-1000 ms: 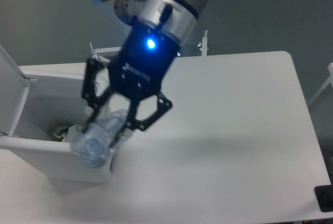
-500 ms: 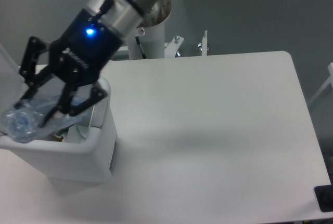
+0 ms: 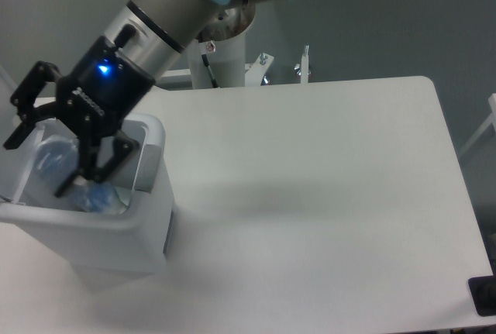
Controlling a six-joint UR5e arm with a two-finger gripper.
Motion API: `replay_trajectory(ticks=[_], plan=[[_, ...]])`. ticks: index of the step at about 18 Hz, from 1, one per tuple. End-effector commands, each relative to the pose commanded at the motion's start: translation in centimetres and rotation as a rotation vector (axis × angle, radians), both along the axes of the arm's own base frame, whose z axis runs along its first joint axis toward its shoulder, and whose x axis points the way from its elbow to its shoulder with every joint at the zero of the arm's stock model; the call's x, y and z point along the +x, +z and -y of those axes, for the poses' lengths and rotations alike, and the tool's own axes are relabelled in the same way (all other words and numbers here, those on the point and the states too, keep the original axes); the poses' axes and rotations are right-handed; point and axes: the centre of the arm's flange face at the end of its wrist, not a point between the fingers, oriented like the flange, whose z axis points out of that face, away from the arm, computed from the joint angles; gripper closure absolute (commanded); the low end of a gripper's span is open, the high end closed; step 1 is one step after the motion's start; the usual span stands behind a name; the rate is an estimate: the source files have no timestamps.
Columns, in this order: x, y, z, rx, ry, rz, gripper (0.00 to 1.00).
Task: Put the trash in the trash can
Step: 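Open the gripper to release the bottle and withdraw from the bin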
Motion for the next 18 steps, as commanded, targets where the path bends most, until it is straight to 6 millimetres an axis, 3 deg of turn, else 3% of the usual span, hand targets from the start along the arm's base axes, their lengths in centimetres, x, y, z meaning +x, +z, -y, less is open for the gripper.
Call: replay_trajectory(ticks=[3,8,12,15,18], plan=[[-3.4,0.1,1.0,0.001,0.055,-0.006,0.00],[-12.9,-4.8,3.4,-0.053,0.184,0.045,0.00],[-19.3,-8.3,5.9,-0.142,0.286,-0.074,0.00],[-22.5,-11.5,7.8,-0.278,0.326,-0.253,0.00],[-24.4,-15.6,10.7,-0.439,0.296,-0.394,0.00]])
